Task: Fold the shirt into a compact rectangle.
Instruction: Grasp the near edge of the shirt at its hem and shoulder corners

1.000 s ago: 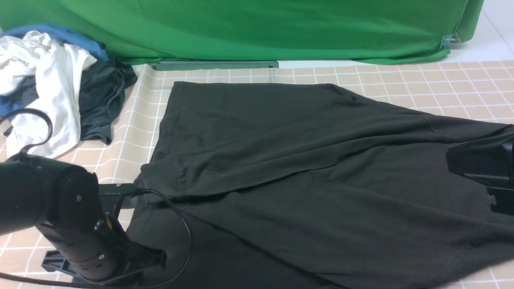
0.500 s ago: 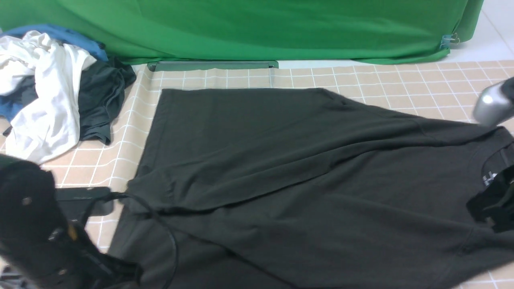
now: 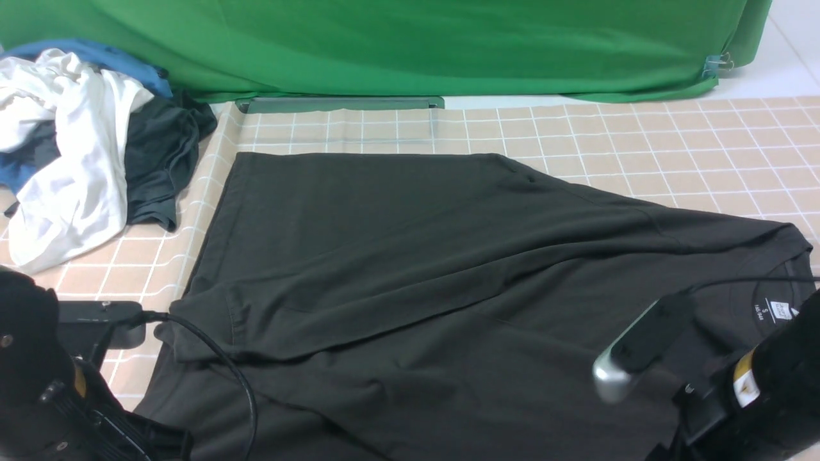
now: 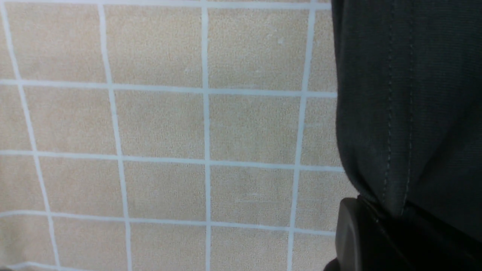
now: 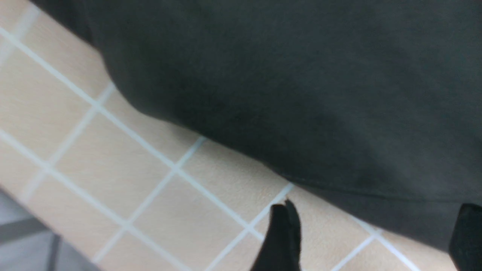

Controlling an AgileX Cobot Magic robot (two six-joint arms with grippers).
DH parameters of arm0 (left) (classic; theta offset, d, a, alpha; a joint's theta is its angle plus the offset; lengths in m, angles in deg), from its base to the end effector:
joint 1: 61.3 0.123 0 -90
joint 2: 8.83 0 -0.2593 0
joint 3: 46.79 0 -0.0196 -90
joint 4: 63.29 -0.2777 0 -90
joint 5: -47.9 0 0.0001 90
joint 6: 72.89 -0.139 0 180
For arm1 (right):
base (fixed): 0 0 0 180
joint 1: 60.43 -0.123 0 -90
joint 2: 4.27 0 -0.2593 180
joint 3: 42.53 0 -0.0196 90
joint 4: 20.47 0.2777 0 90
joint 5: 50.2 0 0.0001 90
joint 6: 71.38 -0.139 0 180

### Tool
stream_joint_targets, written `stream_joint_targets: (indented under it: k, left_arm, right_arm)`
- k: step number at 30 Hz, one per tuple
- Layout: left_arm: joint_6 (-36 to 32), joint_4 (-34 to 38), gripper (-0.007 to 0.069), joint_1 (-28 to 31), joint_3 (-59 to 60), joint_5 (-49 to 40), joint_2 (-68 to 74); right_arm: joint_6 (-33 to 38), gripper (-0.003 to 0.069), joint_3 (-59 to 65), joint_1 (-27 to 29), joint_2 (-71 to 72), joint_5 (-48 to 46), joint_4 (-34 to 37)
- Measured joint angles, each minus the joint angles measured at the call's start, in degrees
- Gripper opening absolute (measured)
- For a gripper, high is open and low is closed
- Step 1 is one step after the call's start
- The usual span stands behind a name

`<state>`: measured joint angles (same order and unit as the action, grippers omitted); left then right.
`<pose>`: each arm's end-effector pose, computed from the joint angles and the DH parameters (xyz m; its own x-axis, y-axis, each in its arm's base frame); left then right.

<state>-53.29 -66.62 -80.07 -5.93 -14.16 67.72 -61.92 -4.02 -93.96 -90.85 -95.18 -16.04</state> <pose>0.1884 -0.0565 0.1259 -0.9996 0.0131 -0.0254 0.0119 0.9989 0.0457 0.2018 0.1428 0.1015 -0.7543 -0.6317 -0.1788 -0.6465 0.7622 0.0343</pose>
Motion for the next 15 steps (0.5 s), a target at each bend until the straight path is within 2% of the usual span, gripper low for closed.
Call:
stream_joint_targets:
  k: [9,11,13,15]
  left_arm:
    - [0.06,1.31,0.0035,0.0,0.0,1.37,0.0]
    - [0.06,1.69,0.0035,0.0,0.0,2.12,0.0]
    - [0.06,2.55,0.0035,0.0,-0.08,2.76,0.0]
    - [0.06,3.34,0.0035,0.0,-0.65,2.81,0.0]
  right_arm:
    - [3.33,0.0587,0.58,-0.53,-7.66,4.29,-3.68]
    - [3.9,0.0568,0.58,-0.53,-8.71,4.86,-3.84]
    - [4.19,0.0491,0.58,-0.53,-9.16,5.11,-4.44]
    - [4.25,0.0337,0.58,-0.53,-9.16,5.23,-4.44]
